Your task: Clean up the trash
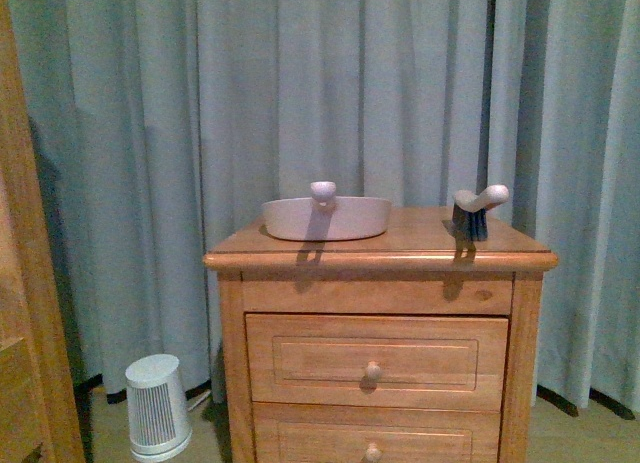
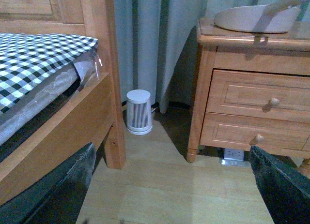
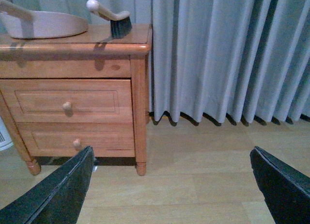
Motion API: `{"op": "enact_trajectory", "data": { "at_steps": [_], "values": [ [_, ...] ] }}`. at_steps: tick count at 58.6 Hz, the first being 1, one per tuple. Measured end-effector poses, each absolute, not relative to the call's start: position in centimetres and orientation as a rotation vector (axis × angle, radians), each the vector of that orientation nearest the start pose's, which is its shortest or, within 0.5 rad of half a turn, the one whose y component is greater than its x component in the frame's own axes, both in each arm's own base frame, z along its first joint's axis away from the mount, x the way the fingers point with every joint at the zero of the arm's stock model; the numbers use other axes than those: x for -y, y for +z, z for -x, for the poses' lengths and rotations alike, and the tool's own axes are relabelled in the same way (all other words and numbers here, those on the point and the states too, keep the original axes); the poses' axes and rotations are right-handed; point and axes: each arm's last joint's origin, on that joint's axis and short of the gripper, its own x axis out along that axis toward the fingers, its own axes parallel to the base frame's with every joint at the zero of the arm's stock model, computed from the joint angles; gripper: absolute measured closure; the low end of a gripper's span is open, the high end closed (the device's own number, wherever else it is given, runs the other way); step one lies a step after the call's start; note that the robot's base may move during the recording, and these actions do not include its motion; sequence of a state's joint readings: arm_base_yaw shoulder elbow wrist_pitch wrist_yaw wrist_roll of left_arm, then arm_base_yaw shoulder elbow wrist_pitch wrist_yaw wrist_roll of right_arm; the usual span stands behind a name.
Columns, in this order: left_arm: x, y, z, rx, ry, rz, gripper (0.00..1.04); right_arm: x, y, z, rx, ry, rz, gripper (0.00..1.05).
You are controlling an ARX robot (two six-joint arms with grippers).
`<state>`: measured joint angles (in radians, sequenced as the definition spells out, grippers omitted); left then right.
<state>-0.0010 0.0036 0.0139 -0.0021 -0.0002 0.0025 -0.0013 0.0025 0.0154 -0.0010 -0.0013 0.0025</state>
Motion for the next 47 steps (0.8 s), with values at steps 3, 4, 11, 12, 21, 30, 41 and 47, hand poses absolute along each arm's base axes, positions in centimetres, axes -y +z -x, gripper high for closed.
{"op": "enact_trajectory", "data": {
  "at_steps": [3,4,11,12,21,30,41,47],
  "values": [
    [0.01,16.79,-9.7,0.009,-0.001,-0.002,0.08,0.01,16.85,-9.69,0.012,0.0,-0.002,0.07],
    [0.01,16.79,-9.7,0.009,-0.001,-0.002,0.08,0.01,16.85,-9.69,0.012,0.0,-0.002,0.07],
    [0.01,16.78,-9.71,0.008,-0.001,-0.002,0.08,0.01,16.85,-9.69,0.012,0.0,-0.002,0.07],
    [0.01,16.79,-9.7,0.009,-0.001,-0.002,0.08,0.01,16.85,-9.69,0.012,0.0,-0.003,0.07],
    [0.01,16.78,-9.71,0.008,-0.001,-0.002,0.08,0.01,16.85,-9.69,0.012,0.0,-0.002,0.07],
    [0.01,16.79,-9.7,0.009,-0.001,-0.002,0.08,0.01,16.85,-9.69,0.012,0.0,-0.002,0.07],
    [0.01,16.79,-9.7,0.009,-0.001,-0.002,0.08,0.01,16.85,-9.69,0.012,0.0,-0.002,0.07],
    [0.01,16.79,-9.7,0.009,-0.001,-0.002,0.08,0.01,16.85,-9.69,0.012,0.0,-0.002,0.07]
  ]
}}
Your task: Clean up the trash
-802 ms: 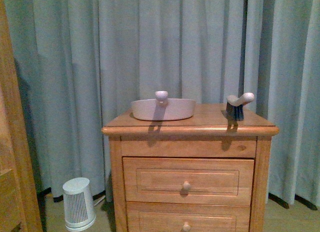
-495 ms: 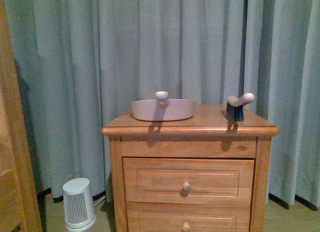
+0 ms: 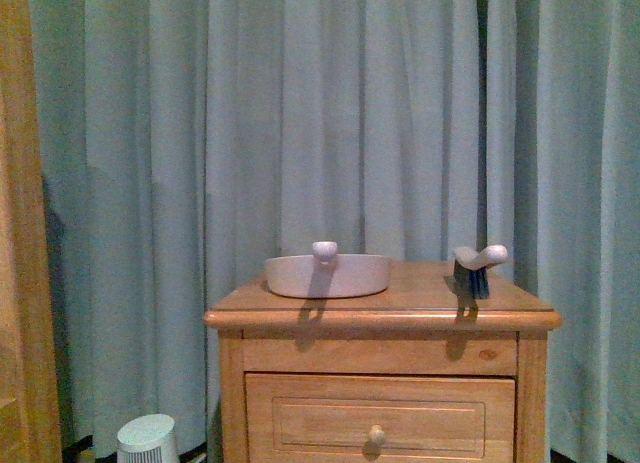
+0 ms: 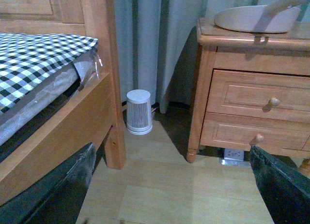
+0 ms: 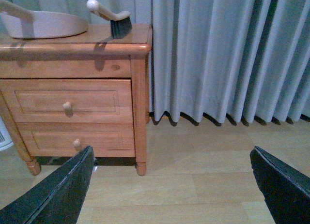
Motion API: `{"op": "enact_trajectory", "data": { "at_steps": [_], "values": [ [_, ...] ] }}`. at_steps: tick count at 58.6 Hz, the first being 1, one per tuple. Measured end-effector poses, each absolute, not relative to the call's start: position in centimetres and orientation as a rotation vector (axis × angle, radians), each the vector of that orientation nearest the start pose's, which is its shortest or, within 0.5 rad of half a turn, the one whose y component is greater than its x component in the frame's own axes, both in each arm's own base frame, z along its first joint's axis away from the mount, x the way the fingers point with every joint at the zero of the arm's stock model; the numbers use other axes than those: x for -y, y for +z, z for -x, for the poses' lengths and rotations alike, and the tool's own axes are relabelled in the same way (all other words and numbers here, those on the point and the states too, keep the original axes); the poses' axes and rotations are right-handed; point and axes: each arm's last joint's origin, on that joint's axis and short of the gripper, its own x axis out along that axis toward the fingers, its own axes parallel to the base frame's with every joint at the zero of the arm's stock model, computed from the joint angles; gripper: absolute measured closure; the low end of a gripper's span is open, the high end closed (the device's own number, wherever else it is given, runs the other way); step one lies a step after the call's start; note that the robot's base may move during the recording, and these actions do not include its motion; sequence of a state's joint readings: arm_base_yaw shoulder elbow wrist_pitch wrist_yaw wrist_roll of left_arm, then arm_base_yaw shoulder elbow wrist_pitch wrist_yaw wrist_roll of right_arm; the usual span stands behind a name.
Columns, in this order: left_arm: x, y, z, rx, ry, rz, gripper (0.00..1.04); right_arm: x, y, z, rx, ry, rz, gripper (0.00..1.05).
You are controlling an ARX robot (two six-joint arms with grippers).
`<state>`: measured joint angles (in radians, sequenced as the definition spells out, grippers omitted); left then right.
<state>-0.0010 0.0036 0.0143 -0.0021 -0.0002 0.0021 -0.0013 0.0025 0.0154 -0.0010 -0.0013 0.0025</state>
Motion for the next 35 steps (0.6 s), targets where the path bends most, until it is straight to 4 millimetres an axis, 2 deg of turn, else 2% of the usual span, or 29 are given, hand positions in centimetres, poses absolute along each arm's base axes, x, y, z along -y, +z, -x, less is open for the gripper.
{"op": "enact_trajectory", "data": {
  "at_steps": [35],
  "values": [
    [0.01,16.78,-9.71,0.008,-0.001,-0.002,0.08,0.01,16.85,-9.69,0.012,0.0,-0.002,0.07]
  ]
}}
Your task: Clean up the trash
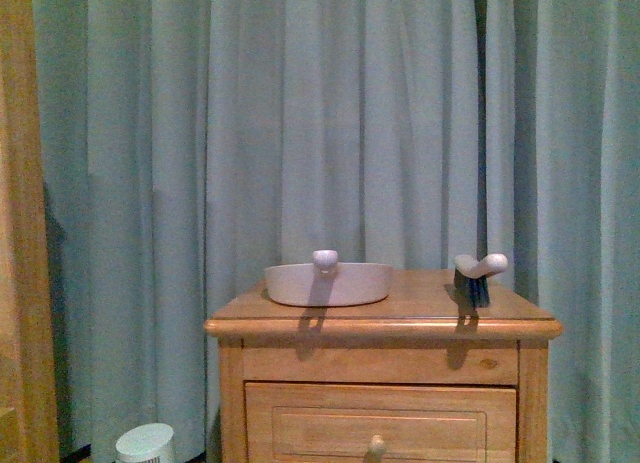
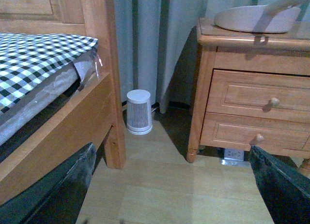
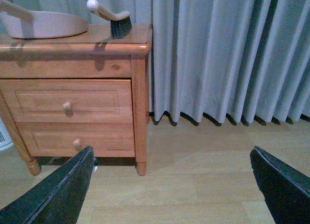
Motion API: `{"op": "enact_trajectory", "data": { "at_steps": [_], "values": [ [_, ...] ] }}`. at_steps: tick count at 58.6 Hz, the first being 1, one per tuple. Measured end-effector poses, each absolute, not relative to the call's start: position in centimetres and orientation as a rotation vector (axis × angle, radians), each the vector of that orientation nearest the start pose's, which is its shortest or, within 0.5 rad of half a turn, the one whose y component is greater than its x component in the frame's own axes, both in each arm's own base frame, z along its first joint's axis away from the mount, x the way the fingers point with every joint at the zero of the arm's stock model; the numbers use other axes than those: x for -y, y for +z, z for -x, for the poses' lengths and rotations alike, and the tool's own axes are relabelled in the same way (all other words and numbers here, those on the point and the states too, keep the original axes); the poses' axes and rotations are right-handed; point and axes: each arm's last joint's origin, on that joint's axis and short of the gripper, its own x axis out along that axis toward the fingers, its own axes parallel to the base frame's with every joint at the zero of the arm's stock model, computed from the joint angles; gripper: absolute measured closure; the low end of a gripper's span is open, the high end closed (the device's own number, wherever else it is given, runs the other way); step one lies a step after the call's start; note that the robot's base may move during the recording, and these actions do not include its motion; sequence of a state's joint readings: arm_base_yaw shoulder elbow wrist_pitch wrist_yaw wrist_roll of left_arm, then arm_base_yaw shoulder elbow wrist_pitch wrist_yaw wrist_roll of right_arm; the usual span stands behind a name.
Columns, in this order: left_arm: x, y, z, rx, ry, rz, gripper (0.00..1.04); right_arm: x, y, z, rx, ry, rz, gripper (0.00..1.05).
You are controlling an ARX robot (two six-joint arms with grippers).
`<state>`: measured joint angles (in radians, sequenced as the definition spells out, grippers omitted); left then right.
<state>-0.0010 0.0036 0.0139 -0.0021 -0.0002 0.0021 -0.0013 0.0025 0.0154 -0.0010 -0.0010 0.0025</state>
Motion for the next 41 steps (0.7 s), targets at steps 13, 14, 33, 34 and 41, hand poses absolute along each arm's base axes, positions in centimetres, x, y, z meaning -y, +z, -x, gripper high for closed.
{"op": "enact_trajectory", "data": {
  "at_steps": [13,14,33,34,41],
  "values": [
    [0.01,16.79,-9.7,0.009,-0.001,-0.002,0.08,0.01,16.85,-9.69,0.012,0.0,-0.002,0.07],
    [0.01,16.79,-9.7,0.009,-0.001,-0.002,0.08,0.01,16.85,-9.69,0.012,0.0,-0.002,0.07],
    [0.01,16.78,-9.7,0.009,0.0,-0.002,0.08,0.01,16.85,-9.69,0.012,0.0,-0.002,0.07],
    [0.01,16.79,-9.7,0.009,-0.001,-0.002,0.08,0.01,16.85,-9.69,0.012,0.0,-0.003,0.07],
    [0.01,16.79,-9.7,0.009,-0.001,-0.002,0.08,0.01,16.85,-9.69,0.012,0.0,-0.002,0.07]
  ]
}}
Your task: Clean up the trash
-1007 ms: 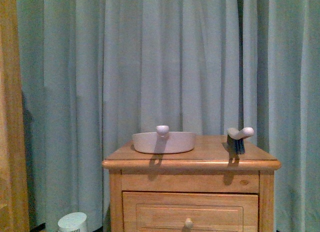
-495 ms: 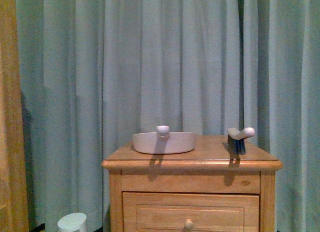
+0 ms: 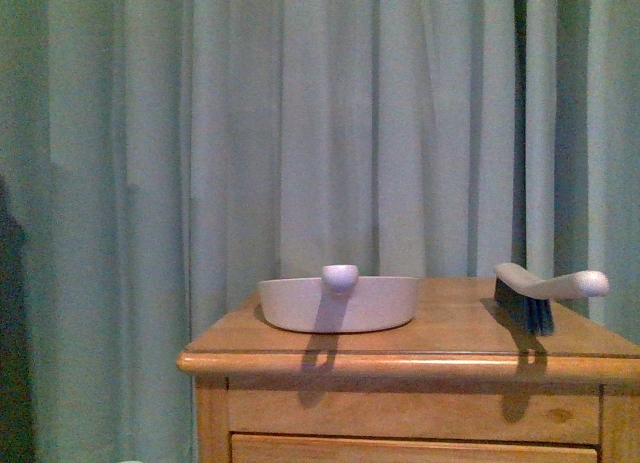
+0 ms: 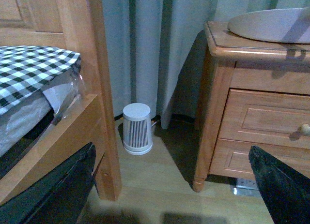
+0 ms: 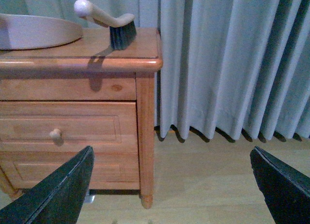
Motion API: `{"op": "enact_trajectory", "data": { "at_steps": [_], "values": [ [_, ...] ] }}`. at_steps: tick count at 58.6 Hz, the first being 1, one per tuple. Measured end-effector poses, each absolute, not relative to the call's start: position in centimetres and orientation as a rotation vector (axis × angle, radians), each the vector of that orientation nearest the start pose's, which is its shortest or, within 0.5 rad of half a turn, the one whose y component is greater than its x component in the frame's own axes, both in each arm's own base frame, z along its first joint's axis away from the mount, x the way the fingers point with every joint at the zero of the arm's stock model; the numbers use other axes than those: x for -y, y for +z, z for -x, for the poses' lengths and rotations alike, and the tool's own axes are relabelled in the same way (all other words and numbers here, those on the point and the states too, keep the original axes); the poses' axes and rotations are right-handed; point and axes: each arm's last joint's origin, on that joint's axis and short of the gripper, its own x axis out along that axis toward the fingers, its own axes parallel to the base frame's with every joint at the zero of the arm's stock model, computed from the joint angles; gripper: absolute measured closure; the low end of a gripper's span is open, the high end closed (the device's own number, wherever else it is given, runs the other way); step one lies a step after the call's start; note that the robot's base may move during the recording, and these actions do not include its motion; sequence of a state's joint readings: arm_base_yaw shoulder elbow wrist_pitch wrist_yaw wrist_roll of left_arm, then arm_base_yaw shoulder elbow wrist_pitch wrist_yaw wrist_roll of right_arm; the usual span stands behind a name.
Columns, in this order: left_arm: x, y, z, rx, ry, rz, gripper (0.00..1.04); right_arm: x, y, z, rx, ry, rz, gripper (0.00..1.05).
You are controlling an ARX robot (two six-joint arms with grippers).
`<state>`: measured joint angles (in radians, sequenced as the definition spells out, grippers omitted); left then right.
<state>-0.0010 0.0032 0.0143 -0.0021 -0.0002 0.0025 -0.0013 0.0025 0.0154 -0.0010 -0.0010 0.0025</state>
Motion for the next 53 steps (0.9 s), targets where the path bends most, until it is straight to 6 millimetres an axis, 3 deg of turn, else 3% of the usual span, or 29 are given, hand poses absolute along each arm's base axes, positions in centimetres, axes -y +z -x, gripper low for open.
{"op": "enact_trajectory", "data": {
  "at_steps": [53],
  "values": [
    [0.01,16.79,-9.7,0.009,0.0,-0.002,0.08,0.01,16.85,-9.69,0.012,-0.001,-0.002,0.07]
  ]
}}
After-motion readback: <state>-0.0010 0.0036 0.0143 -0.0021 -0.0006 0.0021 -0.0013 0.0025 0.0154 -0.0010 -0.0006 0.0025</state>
